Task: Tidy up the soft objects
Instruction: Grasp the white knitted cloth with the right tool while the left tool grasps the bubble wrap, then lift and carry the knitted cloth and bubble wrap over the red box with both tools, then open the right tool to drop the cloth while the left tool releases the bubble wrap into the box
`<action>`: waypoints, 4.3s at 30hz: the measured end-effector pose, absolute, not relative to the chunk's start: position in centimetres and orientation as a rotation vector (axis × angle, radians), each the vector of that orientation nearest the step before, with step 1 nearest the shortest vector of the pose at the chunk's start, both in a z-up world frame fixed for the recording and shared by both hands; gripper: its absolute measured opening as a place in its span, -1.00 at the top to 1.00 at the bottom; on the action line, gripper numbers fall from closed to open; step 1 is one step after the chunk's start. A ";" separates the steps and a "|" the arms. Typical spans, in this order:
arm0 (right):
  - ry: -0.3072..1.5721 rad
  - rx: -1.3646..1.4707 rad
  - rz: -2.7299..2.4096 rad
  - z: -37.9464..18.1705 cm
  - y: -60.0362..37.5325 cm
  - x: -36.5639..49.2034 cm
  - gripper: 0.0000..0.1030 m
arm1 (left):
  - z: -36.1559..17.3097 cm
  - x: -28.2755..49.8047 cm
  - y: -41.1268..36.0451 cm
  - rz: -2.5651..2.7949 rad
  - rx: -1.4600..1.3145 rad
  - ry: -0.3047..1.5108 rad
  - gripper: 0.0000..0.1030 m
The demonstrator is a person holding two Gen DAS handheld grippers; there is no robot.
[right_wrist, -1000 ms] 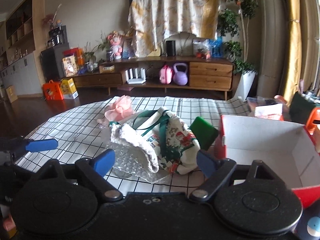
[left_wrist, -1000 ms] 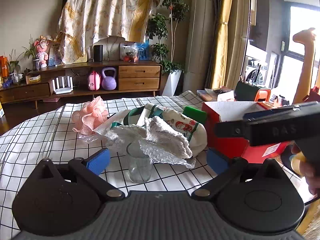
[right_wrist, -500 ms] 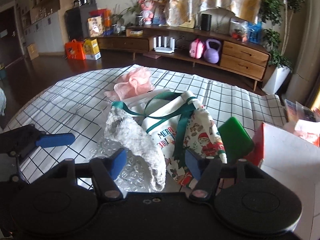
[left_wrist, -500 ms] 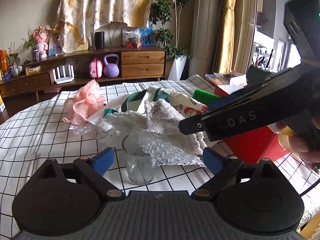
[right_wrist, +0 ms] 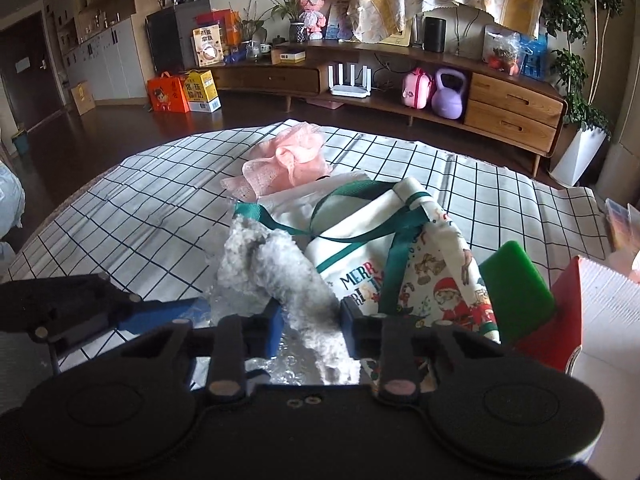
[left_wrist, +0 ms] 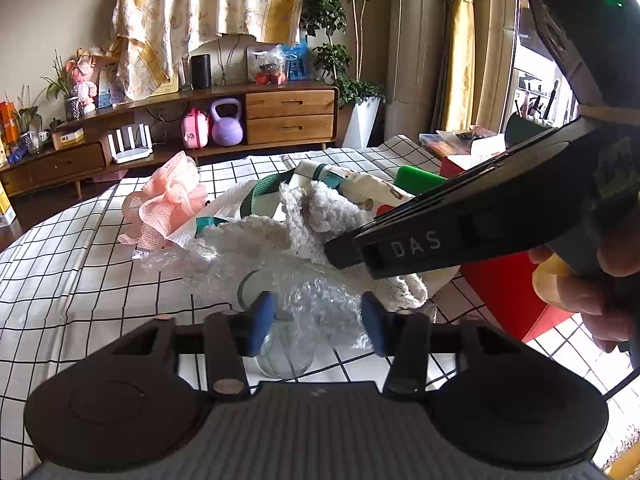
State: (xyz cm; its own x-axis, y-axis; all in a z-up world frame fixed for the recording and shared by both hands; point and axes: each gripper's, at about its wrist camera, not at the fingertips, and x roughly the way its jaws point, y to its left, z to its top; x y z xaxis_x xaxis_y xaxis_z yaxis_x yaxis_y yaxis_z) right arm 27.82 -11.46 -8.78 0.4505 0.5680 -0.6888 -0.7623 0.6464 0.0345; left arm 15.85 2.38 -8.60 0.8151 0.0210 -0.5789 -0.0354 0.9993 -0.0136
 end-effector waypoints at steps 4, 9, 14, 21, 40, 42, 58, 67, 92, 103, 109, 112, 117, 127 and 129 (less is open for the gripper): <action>0.724 -0.263 0.833 -8.7 -11.8 28.0 0.77 | -8.4 16.2 2.7 0.034 -0.033 0.619 0.40; 0.715 -0.219 0.828 -8.5 -12.6 28.0 0.87 | -8.3 16.3 2.7 0.034 -0.027 0.617 0.75; 0.685 -0.195 0.808 -7.8 -13.3 27.4 0.89 | -7.8 16.3 2.6 0.045 0.005 0.589 0.85; 0.629 -0.171 0.764 -6.0 -15.0 26.7 0.90 | -6.2 16.4 2.6 0.047 -0.002 0.557 0.92; 0.456 -0.145 0.572 1.9 -24.5 24.6 0.90 | 2.0 16.9 0.3 -0.067 0.026 0.448 0.93; 0.446 -0.142 0.543 2.2 -25.7 24.4 0.90 | 2.7 17.2 -0.2 -0.083 0.023 0.446 0.93; 0.462 -0.073 0.445 0.7 -32.1 25.0 0.90 | 2.2 18.0 3.6 -0.138 -0.035 0.572 0.91; 0.491 -0.059 0.442 -0.7 -32.5 24.9 0.90 | 0.1 17.5 3.5 -0.154 -0.021 0.576 -0.58; 0.561 -0.059 0.420 -2.7 -32.7 25.9 0.89 | -7.2 21.6 -0.4 -0.007 0.239 0.672 0.36; 0.584 -0.049 0.407 -3.5 -33.5 26.0 0.89 | -5.4 21.3 0.6 -0.039 0.177 0.646 0.89; 0.574 -0.041 0.391 -3.1 -34.5 25.5 0.89 | -2.9 20.4 1.3 -0.070 0.103 0.625 0.90; 0.563 -0.037 0.380 -2.6 -35.2 25.3 0.89 | -0.7 19.8 1.2 -0.108 0.057 0.604 0.90; 0.552 -0.025 0.358 -1.9 -36.5 25.1 0.89 | 2.5 19.7 -0.6 -0.184 0.018 0.566 0.90; 0.540 -0.042 0.282 -1.4 -38.8 25.1 0.89 | 4.6 22.6 -7.8 -0.345 -0.015 0.548 0.90; 0.543 -0.038 0.270 -1.7 -39.2 25.5 0.89 | 4.6 23.6 -9.3 -0.370 -0.025 0.550 0.90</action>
State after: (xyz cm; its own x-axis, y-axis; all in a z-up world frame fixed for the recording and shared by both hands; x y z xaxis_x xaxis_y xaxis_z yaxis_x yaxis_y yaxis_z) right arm 25.48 -39.25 -1.68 0.8220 0.2435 -0.5148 -0.2635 0.9640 0.0352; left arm 23.60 -9.33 4.61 0.7885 -0.3500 -0.5057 0.3368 0.9338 -0.1211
